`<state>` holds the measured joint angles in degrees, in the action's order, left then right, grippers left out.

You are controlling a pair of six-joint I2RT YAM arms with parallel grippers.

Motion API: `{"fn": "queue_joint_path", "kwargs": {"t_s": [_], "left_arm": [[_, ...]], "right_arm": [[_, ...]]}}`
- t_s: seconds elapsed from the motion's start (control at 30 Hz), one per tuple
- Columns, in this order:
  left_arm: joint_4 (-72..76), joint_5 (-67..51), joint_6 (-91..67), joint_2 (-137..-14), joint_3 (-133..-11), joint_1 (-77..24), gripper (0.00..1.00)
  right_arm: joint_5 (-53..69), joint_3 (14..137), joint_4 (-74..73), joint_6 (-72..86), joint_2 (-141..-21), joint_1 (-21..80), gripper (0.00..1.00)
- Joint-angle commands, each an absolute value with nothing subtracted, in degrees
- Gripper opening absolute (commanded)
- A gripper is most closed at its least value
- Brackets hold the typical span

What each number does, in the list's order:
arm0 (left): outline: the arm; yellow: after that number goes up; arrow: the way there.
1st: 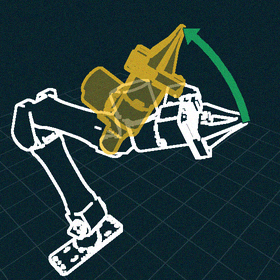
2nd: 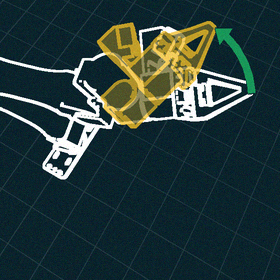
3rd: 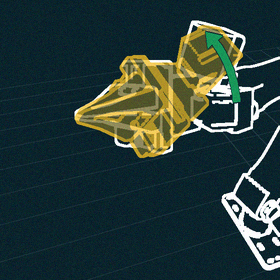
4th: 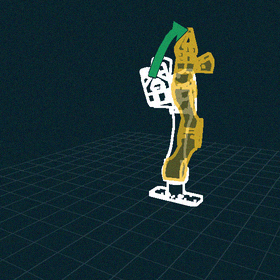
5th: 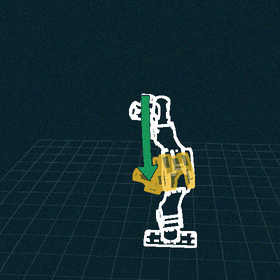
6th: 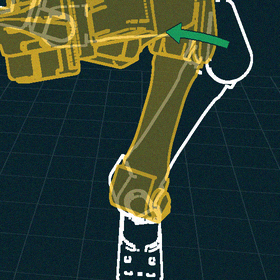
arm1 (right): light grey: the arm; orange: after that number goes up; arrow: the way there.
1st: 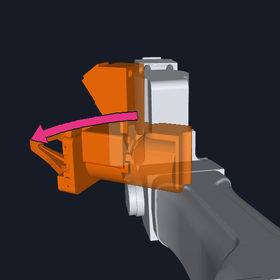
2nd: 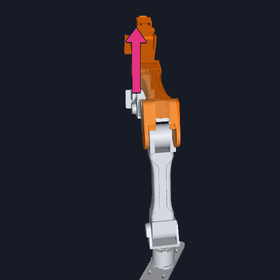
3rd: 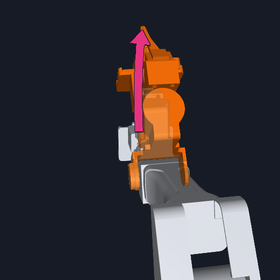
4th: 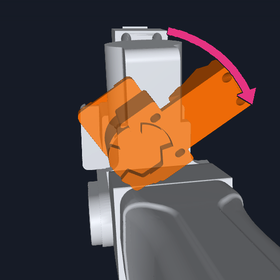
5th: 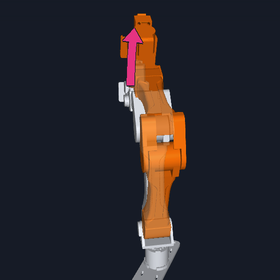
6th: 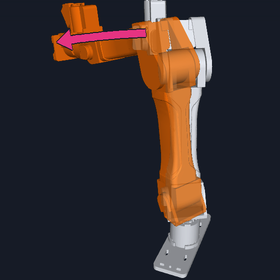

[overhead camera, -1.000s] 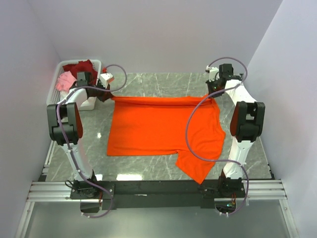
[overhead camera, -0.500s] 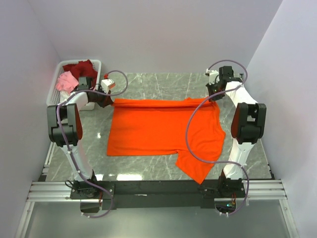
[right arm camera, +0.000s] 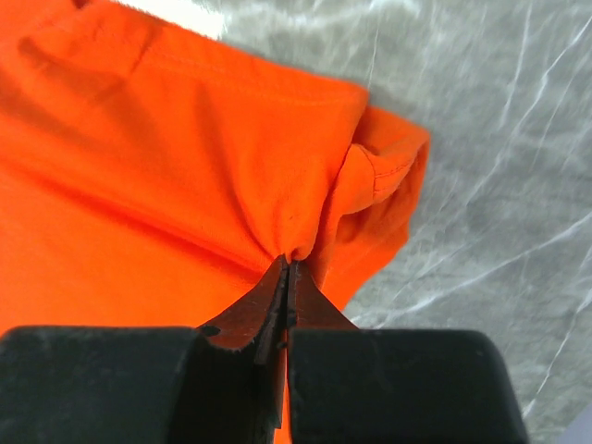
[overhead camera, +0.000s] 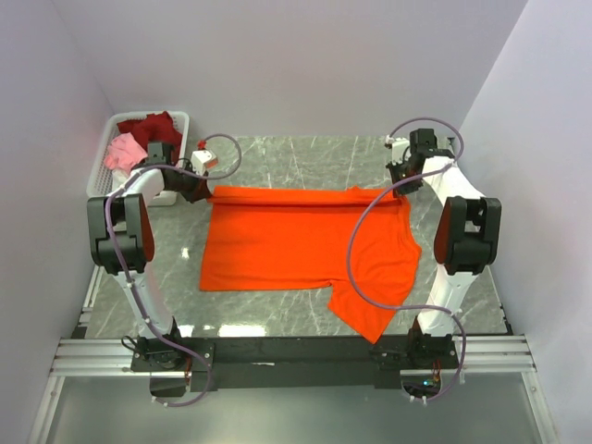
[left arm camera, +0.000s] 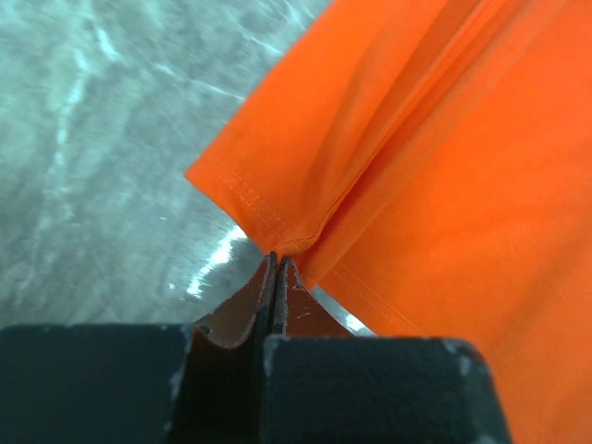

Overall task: Fold and stack the t-shirts
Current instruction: Fold the tshirt

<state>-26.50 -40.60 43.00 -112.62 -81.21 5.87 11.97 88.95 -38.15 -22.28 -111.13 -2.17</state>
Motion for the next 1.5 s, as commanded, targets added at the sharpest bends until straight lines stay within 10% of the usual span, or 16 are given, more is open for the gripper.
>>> {"fn": "queue_joint_path", "kwargs": {"t_s": [0.0, 0.17, 0.43, 1.03, 1.47], "left_arm": [[-30.58, -39.47, 48.34, -111.36, -80.07, 4.84, 0.00], [-33.22, -36.65, 50.01, -113.82, -81.03, 4.40, 0.11], [-41.92, -41.03, 52.13, -111.01, -88.06, 4.48, 0.53], [5.78, -51.16, -28.17, -137.54, -116.62, -24.06, 0.61], [12.31, -44.30, -35.16, -151.34, -128.05, -30.94, 0.64]], "right_arm": [[9.14, 88.42, -39.11, -23.64, -110.65, -2.20, 0.00], [9.58, 89.38, -43.58, -26.01, -112.85, -0.62, 0.00], [10.37, 101.48, -55.18, -27.69, -114.52, -2.28, 0.51], [16.96, 113.55, -51.77, -12.48, -125.85, -4.13, 0.40], [21.88, 116.81, -53.17, -12.22, -130.08, -6.42, 0.41]]}}
